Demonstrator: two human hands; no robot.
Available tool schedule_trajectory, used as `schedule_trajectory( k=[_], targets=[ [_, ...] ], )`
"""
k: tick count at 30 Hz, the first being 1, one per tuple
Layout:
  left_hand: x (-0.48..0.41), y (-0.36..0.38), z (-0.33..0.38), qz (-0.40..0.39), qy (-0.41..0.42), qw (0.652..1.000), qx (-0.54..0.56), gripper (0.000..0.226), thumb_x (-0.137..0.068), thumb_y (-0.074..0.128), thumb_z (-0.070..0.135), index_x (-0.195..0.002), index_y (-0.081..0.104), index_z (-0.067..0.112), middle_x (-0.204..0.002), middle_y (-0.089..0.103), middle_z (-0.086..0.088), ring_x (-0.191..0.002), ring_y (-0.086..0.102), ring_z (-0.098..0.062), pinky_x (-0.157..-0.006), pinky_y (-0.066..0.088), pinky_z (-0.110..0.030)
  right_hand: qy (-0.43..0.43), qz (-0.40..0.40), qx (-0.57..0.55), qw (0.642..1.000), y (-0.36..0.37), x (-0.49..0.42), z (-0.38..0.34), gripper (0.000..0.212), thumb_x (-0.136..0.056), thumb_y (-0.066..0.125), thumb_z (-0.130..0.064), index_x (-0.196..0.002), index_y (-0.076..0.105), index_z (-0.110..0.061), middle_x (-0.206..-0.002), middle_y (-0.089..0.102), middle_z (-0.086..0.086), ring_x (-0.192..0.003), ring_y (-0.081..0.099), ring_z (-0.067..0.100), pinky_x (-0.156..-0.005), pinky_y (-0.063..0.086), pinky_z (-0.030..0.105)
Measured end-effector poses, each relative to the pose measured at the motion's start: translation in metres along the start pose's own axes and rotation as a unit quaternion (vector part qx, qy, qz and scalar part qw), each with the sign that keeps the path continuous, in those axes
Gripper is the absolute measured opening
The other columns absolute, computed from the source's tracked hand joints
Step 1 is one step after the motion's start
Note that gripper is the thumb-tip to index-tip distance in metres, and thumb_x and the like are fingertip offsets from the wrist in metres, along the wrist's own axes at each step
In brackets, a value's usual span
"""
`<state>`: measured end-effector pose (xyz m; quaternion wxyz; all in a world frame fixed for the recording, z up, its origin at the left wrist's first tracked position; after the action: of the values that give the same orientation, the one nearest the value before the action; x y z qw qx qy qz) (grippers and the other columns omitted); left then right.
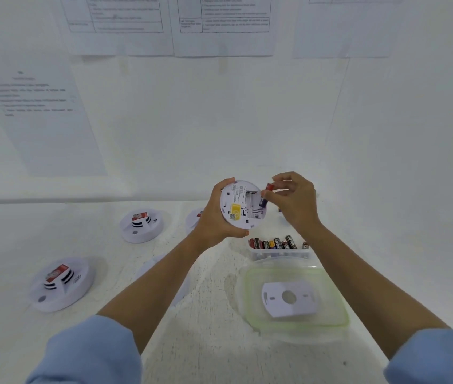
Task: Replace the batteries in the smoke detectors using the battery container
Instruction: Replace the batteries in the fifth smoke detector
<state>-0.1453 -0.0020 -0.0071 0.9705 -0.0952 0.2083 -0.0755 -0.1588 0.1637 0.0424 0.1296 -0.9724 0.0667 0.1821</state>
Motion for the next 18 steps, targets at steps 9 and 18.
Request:
schedule_trajectory(
  k=[9, 18],
  targets=[
    [-0.003, -0.007, -0.001, 0.008, -0.002, 1.0, -0.005, 0.103, -0.048, 0.078, -0.004, -0.135, 0.026, 0.013, -0.128, 0.04, 0.011, -0.113, 0.046, 0.006, -0.082, 0.048, -0.012, 0.168, -0.224, 0.272, 0.921, 0.029, 0.016, 0.066, 0.021, -0.071, 0.076, -0.001, -0.089, 0.067, 0.007, -0.067, 0.061, 0.007, -0.05, 0.06, 0.011, -0.053, 0.054, 0.017],
    [-0.009, -0.011, -0.007, 0.011, -0.006, 1.0, 0.0, 0.102, -0.048, 0.077, -0.007, -0.134, 0.026, 0.013, -0.126, 0.039, 0.012, -0.107, 0.046, 0.014, -0.079, 0.048, -0.01, 0.121, -0.228, 0.335, 0.906, 0.019, -0.018, 0.062, 0.019, -0.083, 0.063, -0.004, -0.101, 0.067, 0.0, -0.081, 0.066, 0.007, -0.054, 0.06, 0.01, -0.051, 0.046, 0.015]
  ],
)
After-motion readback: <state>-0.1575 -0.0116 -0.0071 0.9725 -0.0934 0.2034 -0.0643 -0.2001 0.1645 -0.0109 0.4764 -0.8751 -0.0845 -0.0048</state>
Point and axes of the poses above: each hand's wrist, its own x-axis away from the middle knuckle, its own y-axis out of the palm, z = x × y, the point moved 10 cm from there along -x, towards the middle knuckle
